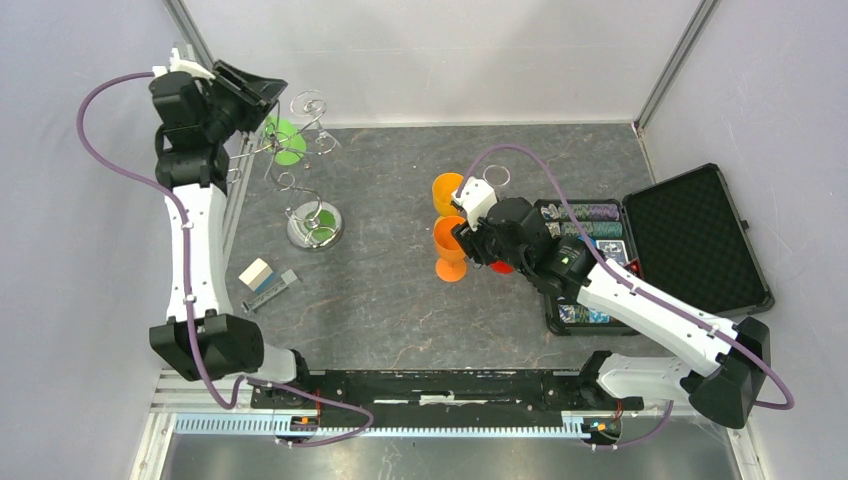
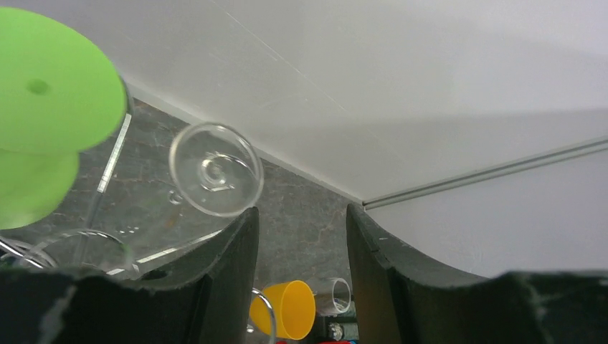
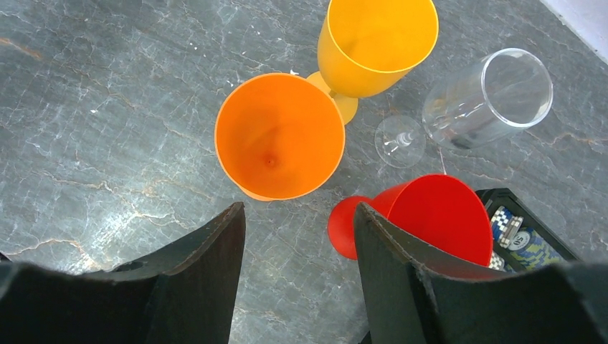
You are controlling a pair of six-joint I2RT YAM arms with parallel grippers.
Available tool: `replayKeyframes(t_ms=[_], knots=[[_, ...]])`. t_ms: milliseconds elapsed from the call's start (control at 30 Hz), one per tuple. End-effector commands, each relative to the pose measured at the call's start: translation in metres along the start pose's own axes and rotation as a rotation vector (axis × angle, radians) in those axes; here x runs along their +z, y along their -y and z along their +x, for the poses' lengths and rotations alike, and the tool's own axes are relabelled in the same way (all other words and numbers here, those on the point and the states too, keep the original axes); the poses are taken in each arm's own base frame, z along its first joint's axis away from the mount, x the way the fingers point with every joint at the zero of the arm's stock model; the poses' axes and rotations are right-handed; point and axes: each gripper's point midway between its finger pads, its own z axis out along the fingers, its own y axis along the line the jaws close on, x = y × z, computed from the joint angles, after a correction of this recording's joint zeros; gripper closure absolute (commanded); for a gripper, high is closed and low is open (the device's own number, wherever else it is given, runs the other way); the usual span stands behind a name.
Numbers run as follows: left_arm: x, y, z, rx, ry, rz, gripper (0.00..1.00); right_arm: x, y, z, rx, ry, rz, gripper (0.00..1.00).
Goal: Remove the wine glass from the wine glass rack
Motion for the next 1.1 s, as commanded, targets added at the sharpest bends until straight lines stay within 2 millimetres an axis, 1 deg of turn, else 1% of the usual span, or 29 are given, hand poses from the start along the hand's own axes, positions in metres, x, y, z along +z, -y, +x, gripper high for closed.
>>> replayKeyframes(t_ms=[0, 67, 100, 133, 200, 267, 400, 567, 700, 800, 967, 1067], knots=[[-0.013, 0.013, -0.007, 0.017, 0.140, -0.079, 0.47, -0.001, -0.003, -0.007, 0.041, 0.037, -0.012, 0.38], [-0.009, 0.010, 0.000, 0.011, 0.144, -0.117, 0.47, -0.001, -0.002, -0.005, 0.042, 0.035, -0.010, 0.38], [-0.008, 0.006, 0.002, 0.010, 0.150, -0.145, 0.46, -0.001, -0.002, -0.005, 0.042, 0.038, -0.010, 0.38], [-0.005, 0.007, 0.011, 0.015, 0.143, -0.160, 0.45, -0.001, -0.003, -0.004, 0.043, 0.038, -0.012, 0.38], [-0.002, -0.002, 0.019, 0.028, 0.169, -0.235, 0.45, -0.002, -0.003, -0.003, 0.043, 0.041, -0.010, 0.38], [0.002, -0.010, 0.028, 0.041, 0.188, -0.286, 0.40, -0.002, -0.003, -0.002, 0.045, 0.043, -0.012, 0.38], [0.015, -0.016, 0.041, 0.045, 0.166, -0.312, 0.40, -0.003, -0.003, 0.000, 0.043, 0.041, -0.013, 0.38], [0.020, -0.030, 0.038, 0.054, 0.204, -0.373, 0.40, -0.004, -0.002, 0.003, 0.046, 0.045, -0.010, 0.38], [0.024, -0.036, 0.036, 0.061, 0.223, -0.392, 0.40, -0.004, -0.002, 0.006, 0.044, 0.042, -0.006, 0.38], [0.029, -0.042, 0.035, 0.059, 0.232, -0.412, 0.36, -0.004, -0.002, 0.007, 0.042, 0.040, -0.004, 0.38], [0.038, -0.041, 0.031, 0.032, 0.253, -0.403, 0.36, -0.004, -0.001, 0.009, 0.043, 0.038, -0.001, 0.38], [0.041, -0.041, 0.030, 0.001, 0.265, -0.394, 0.39, -0.004, -0.002, 0.010, 0.045, 0.037, -0.005, 0.38]])
